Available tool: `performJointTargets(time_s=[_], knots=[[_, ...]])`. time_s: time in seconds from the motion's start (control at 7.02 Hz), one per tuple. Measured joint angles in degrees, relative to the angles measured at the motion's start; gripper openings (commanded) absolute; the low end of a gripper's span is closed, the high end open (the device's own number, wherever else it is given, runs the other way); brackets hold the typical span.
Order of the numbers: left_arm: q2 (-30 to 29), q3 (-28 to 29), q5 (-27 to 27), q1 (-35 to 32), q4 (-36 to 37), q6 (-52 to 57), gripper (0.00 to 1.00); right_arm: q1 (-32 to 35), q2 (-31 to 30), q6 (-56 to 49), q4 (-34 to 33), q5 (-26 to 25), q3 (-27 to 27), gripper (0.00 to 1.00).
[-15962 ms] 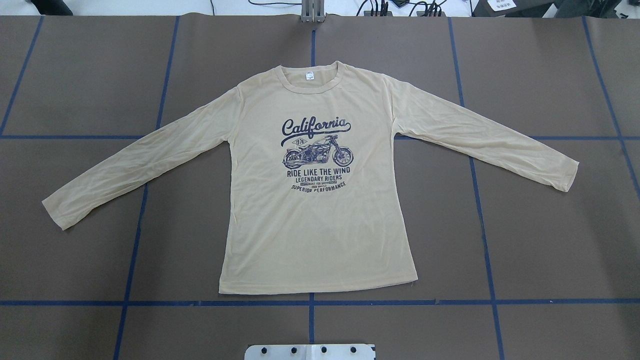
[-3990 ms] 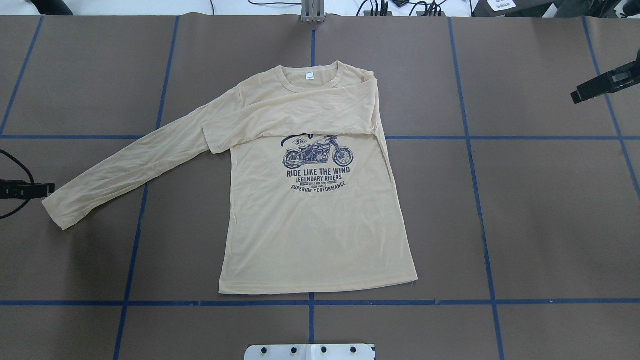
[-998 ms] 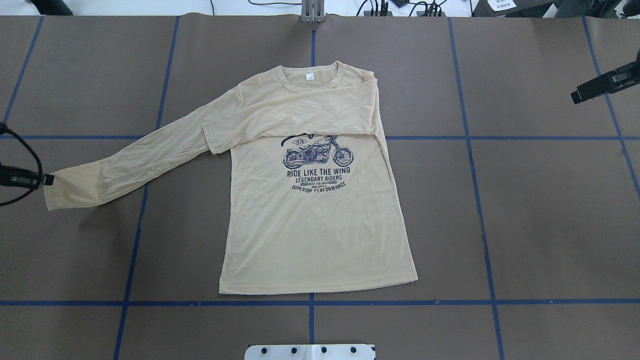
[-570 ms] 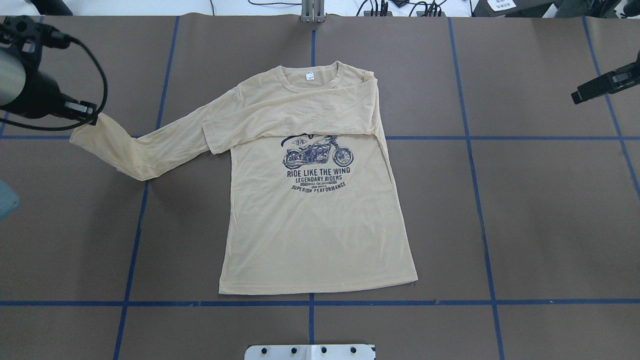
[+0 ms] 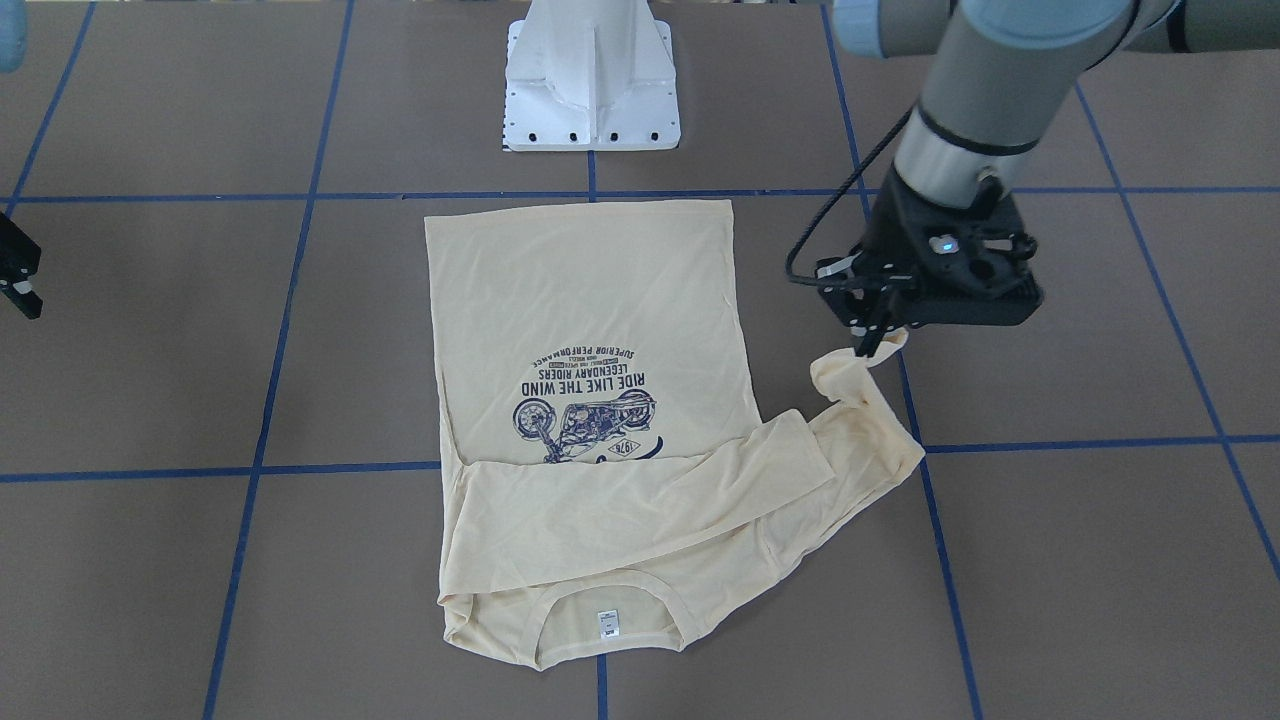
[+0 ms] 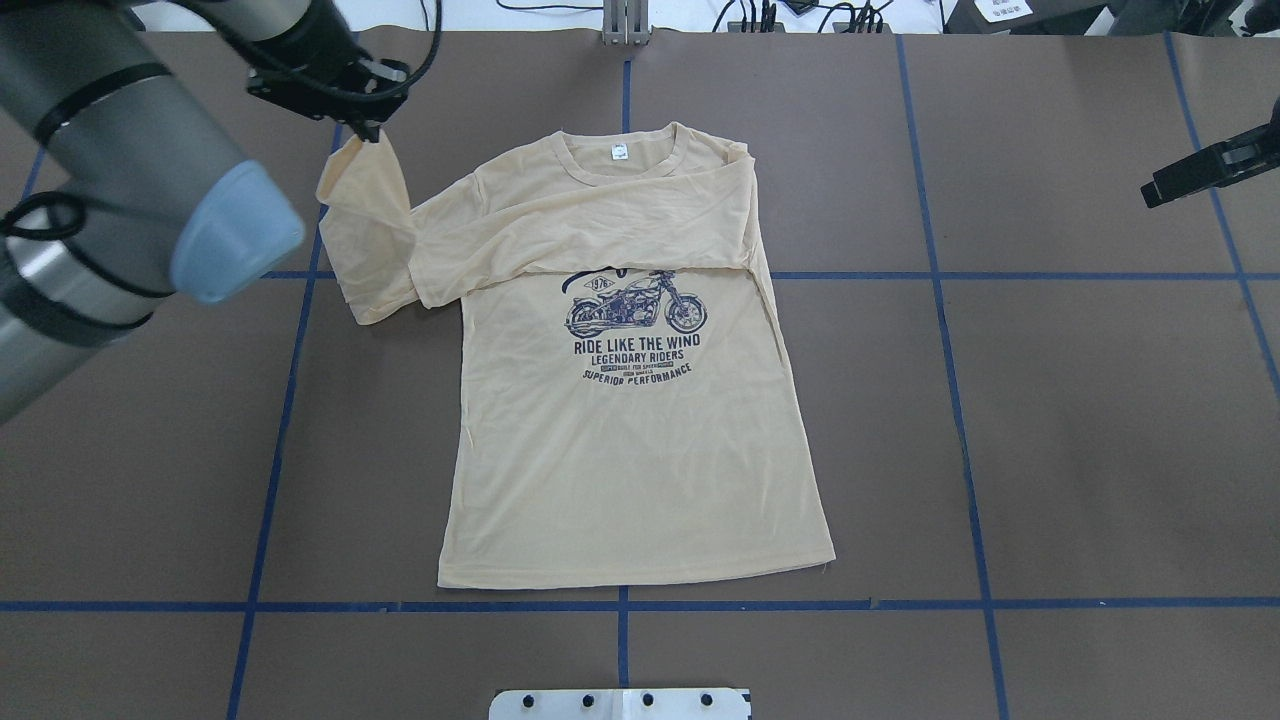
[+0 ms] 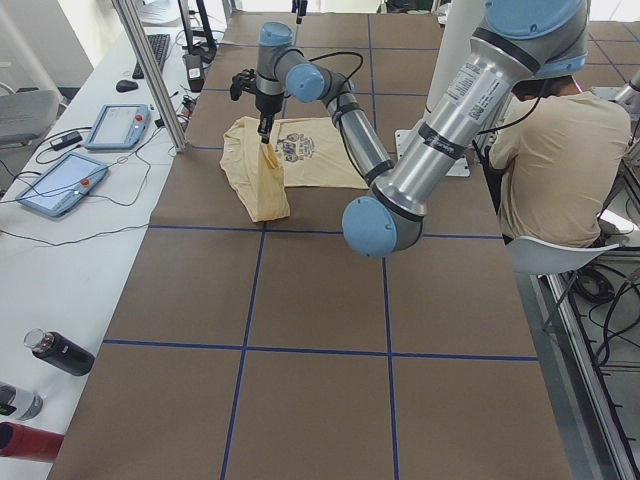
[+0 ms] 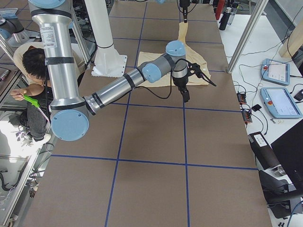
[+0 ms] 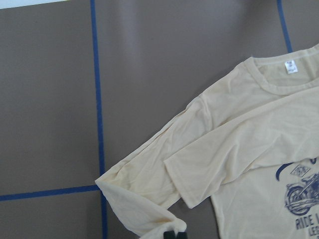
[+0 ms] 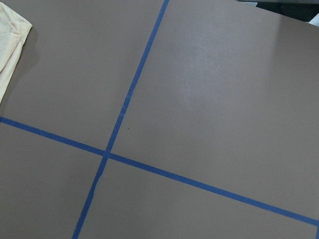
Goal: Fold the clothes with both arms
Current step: 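Lift the sleeve with the left gripper and lay it across the shirt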
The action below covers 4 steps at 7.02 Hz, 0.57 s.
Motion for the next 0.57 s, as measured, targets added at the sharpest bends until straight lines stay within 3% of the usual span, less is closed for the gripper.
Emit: performJointTargets(time_s=[0.29, 0.43, 0.57], knots=[[-16.7, 22.3, 0.2, 3.6, -6.3, -10.9, 0.00, 0.0, 0.1, 0.0, 0.0, 0.0, -0.1, 1.00], [-22.5, 33.5, 1.5, 5.8, -13.7, -16.7, 0.00, 0.0, 0.2, 0.0, 0.0, 0.0, -0.2, 1.00], [-25.6, 41.1, 3.9, 8.2, -20.9, -22.4, 0.00, 0.0, 0.2, 0.1, 0.0, 0.0, -0.2, 1.00]])
